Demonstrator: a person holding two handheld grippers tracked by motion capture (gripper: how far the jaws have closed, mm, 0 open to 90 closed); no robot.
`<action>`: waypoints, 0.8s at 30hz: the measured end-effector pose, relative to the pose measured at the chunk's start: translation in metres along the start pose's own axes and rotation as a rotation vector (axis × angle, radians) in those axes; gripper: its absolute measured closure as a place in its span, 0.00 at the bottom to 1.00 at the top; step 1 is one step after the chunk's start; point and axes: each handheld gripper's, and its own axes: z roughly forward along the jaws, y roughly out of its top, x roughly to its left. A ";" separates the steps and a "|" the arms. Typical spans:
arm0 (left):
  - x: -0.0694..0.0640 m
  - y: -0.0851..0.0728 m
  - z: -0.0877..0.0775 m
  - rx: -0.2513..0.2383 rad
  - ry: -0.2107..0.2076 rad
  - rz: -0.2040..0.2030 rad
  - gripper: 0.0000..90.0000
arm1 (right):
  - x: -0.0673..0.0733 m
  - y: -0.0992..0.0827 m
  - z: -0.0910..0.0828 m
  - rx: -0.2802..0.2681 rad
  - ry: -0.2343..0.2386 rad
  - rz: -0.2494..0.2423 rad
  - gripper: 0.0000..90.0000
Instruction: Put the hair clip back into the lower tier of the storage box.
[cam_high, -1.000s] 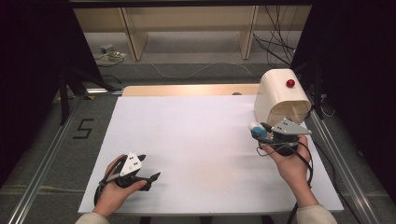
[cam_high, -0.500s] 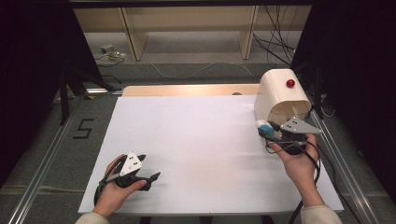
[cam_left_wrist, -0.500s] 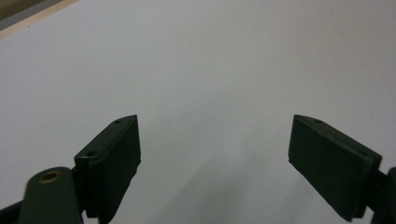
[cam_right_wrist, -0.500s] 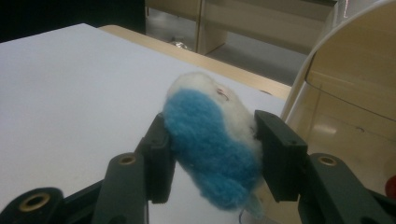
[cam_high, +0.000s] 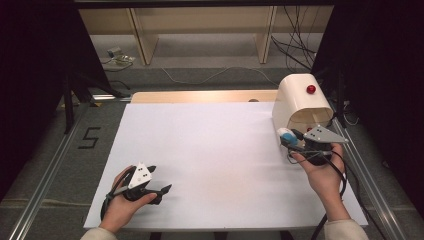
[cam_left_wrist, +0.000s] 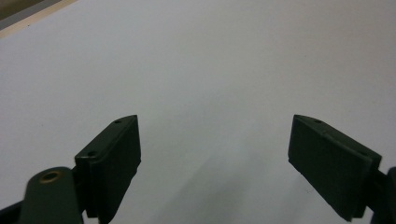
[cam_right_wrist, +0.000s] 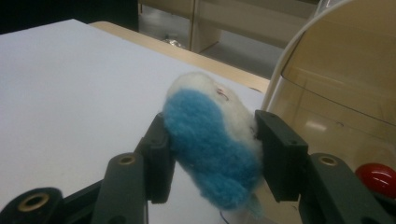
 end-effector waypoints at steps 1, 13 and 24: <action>0.000 0.000 0.000 -0.001 0.001 0.002 0.19 | -0.001 -0.001 0.000 0.003 -0.005 -0.003 0.57; 0.000 0.000 0.000 -0.001 0.002 0.000 0.19 | -0.005 -0.006 0.000 0.029 -0.038 -0.009 0.57; 0.000 0.000 0.000 -0.003 0.001 -0.002 0.19 | -0.006 -0.012 0.001 0.062 -0.070 -0.002 0.57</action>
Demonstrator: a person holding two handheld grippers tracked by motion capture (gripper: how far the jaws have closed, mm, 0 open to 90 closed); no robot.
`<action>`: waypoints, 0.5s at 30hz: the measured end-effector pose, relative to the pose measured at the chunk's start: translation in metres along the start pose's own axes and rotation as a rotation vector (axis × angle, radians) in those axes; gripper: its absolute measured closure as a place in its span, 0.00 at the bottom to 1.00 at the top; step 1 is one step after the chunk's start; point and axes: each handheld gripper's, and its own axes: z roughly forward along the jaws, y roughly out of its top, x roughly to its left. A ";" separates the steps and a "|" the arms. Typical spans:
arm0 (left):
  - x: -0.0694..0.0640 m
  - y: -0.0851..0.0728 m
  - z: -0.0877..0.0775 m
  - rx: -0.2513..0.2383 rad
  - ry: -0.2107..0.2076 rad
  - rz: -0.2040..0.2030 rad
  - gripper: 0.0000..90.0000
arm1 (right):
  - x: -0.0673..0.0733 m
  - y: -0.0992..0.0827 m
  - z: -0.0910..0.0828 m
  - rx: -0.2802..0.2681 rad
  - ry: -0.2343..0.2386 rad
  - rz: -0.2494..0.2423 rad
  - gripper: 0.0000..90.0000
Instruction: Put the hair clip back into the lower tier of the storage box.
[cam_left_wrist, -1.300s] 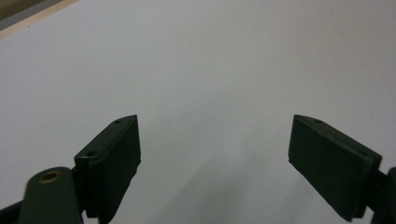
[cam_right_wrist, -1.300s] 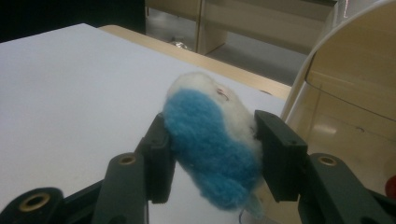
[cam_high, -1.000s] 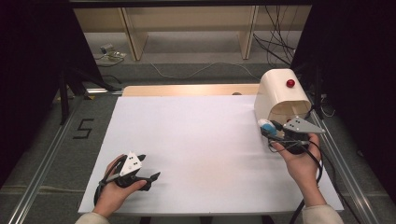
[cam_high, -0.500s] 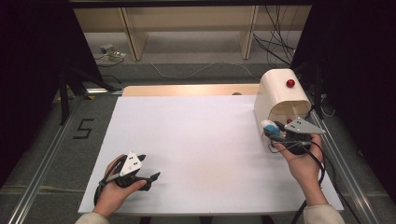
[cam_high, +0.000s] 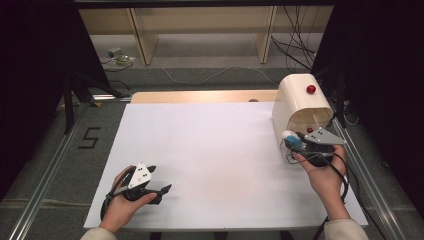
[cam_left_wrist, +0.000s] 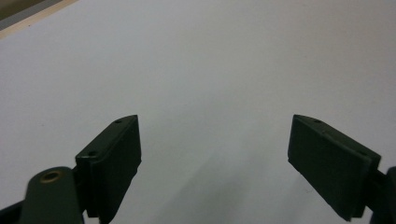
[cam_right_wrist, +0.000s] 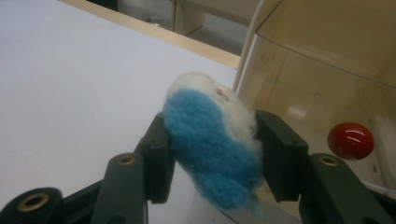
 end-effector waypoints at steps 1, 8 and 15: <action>0.000 0.000 0.000 0.001 0.001 0.001 0.19 | 0.000 0.000 0.000 0.001 -0.003 -0.002 0.57; 0.000 0.000 0.000 0.000 0.001 0.001 0.19 | -0.003 -0.003 0.001 0.010 -0.021 -0.005 0.57; 0.000 0.000 0.000 0.001 0.001 0.002 0.19 | -0.005 -0.006 0.001 0.025 -0.032 0.000 0.57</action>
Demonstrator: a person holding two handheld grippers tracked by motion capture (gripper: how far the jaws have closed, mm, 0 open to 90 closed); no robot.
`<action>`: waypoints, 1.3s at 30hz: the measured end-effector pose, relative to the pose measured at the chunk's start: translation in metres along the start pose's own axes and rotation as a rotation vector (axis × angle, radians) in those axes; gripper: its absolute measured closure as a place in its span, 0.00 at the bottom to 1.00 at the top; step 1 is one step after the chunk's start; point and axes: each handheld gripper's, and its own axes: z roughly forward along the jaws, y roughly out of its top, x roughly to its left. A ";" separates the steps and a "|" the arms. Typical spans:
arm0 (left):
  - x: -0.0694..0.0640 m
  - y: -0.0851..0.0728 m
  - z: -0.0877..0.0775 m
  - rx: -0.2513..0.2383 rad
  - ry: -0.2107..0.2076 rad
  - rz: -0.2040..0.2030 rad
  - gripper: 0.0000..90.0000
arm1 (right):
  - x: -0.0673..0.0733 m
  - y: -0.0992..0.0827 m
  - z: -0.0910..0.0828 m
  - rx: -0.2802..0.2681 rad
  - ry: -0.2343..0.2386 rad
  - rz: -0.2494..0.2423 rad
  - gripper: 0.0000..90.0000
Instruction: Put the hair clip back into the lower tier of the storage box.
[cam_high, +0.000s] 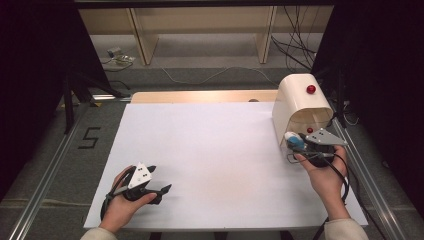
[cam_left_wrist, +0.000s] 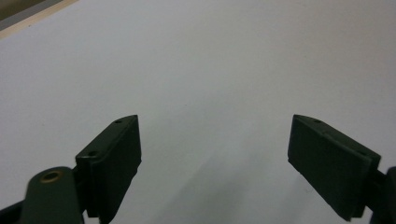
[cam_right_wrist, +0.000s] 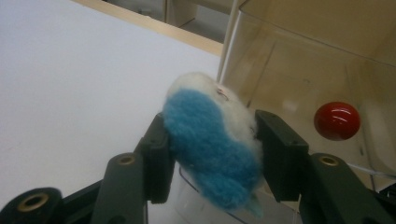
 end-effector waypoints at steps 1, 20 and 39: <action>0.000 0.000 0.000 0.000 -0.001 -0.001 0.19 | 0.000 0.000 0.000 0.002 -0.002 0.004 0.57; 0.000 0.000 0.000 0.001 -0.002 0.000 0.19 | -0.006 -0.007 0.003 0.012 -0.032 0.020 0.57; 0.000 0.000 0.000 0.000 -0.001 0.000 0.19 | -0.009 -0.013 0.008 0.022 -0.052 0.046 0.56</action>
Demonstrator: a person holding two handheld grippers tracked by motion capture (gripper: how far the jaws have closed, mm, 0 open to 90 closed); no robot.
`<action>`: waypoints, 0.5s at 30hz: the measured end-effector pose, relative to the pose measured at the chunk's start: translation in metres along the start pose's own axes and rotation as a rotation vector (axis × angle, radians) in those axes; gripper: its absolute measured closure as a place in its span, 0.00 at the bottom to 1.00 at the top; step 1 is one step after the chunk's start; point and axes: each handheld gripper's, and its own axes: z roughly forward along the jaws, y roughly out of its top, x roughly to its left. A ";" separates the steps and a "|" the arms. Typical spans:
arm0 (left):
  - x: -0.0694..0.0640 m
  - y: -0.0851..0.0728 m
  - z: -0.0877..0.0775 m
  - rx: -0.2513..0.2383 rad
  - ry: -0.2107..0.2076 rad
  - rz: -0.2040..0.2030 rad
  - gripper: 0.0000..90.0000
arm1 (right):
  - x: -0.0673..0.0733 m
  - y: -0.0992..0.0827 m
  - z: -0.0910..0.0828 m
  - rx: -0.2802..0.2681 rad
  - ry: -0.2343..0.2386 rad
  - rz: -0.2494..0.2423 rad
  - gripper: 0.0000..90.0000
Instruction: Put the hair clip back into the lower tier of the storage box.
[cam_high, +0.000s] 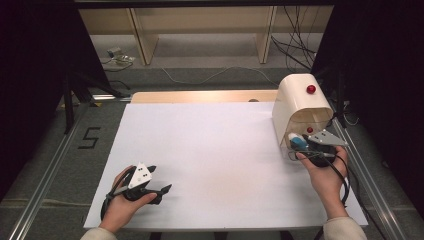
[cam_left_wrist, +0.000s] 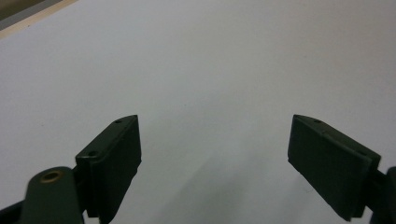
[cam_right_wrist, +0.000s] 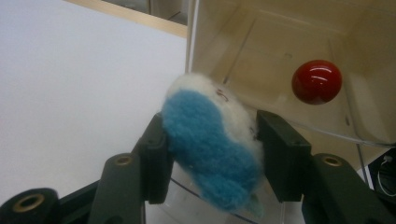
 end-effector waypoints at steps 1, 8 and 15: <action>0.000 0.000 0.000 0.000 -0.002 -0.001 0.19 | 0.000 0.000 0.000 0.001 -0.001 0.000 0.55; 0.000 0.000 0.000 0.000 -0.001 0.000 0.19 | 0.000 -0.002 0.003 0.004 -0.007 0.001 0.55; 0.000 0.000 0.000 0.001 -0.001 0.001 0.19 | -0.001 -0.004 0.005 0.009 -0.012 0.015 0.54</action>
